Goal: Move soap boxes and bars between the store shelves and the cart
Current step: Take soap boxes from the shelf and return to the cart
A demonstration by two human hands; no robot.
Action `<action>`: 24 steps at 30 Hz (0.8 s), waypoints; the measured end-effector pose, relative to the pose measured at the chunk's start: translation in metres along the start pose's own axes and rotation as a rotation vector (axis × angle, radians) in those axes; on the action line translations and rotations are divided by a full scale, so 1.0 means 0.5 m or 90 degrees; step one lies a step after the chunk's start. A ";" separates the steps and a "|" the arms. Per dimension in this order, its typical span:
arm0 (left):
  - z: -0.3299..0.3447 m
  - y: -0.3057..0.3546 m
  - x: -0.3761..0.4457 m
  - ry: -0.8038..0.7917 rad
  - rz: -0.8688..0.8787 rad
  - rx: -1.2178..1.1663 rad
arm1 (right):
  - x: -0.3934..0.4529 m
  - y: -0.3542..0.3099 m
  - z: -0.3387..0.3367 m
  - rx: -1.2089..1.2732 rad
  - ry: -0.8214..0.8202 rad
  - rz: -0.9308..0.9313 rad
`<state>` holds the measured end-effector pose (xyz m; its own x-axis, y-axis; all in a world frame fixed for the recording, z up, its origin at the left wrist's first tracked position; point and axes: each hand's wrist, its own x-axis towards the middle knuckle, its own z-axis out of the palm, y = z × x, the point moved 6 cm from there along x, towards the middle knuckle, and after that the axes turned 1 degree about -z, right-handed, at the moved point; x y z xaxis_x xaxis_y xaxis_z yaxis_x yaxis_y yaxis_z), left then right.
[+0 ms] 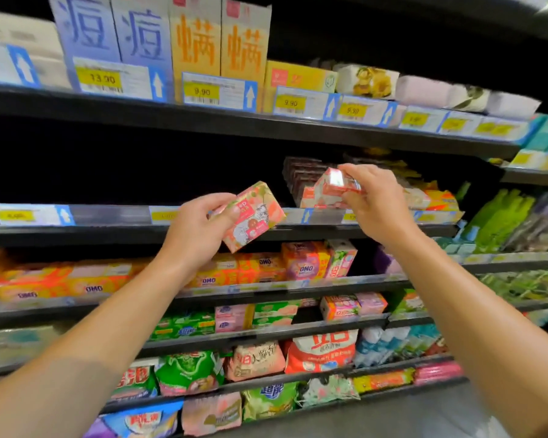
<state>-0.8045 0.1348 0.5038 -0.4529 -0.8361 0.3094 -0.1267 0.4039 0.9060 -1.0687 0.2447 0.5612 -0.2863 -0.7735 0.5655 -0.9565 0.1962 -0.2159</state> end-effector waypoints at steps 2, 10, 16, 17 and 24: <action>0.021 0.002 0.014 0.019 -0.008 -0.009 | 0.031 0.015 0.017 0.008 -0.027 -0.028; 0.081 -0.004 0.045 0.081 -0.035 -0.017 | 0.097 0.056 0.095 0.043 -0.114 -0.103; 0.102 -0.012 0.055 0.112 -0.045 -0.011 | 0.082 0.084 0.140 -0.038 -0.154 -0.130; 0.105 -0.013 0.056 0.115 -0.045 -0.012 | 0.079 0.086 0.142 -0.042 -0.150 -0.139; 0.119 -0.016 0.057 0.125 -0.049 0.001 | 0.067 0.090 0.136 -0.014 -0.055 -0.177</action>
<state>-0.8690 0.1299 0.4882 -0.2606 -0.9211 0.2894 -0.1559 0.3360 0.9289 -1.1176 0.1864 0.5163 -0.0083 -0.8476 0.5305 -0.9988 -0.0180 -0.0444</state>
